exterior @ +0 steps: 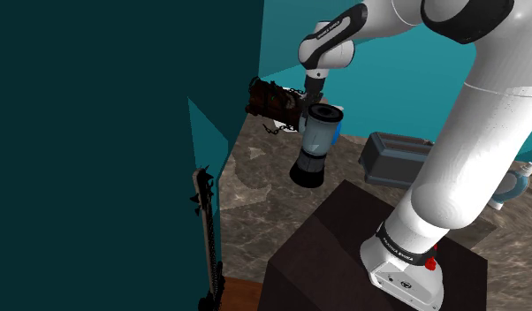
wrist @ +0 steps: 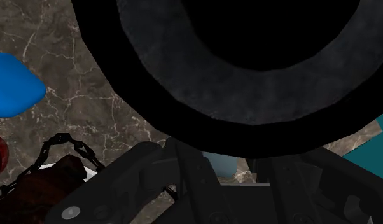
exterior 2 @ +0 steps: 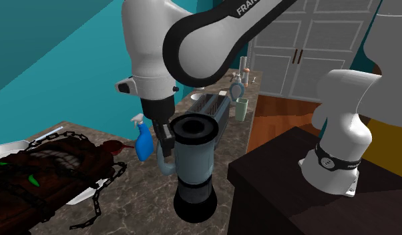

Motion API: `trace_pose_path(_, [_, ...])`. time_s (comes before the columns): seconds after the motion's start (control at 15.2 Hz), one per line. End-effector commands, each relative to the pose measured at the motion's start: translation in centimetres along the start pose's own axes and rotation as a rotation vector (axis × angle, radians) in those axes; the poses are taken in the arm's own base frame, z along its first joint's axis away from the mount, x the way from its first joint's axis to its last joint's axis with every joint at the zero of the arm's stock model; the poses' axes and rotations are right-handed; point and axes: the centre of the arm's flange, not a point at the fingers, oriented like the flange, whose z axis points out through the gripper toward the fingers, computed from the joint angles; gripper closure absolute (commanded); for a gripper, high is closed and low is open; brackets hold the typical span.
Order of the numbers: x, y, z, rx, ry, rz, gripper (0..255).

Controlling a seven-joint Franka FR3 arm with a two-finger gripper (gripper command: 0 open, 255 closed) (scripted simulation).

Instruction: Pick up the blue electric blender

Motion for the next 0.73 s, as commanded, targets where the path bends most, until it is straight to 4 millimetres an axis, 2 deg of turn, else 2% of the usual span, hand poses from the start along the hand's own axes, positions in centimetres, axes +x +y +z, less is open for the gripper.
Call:
trace_pose_path(0.0, [0.0,0.0,0.1,0.0,-0.001,0.001,255])
trace_pose_path(0.46, [0.0,0.1,0.1,0.0,-0.001,0.0,255])
trace_pose_path(0.66, [0.0,0.1,-1.5,0.0,-0.001,0.0,255])
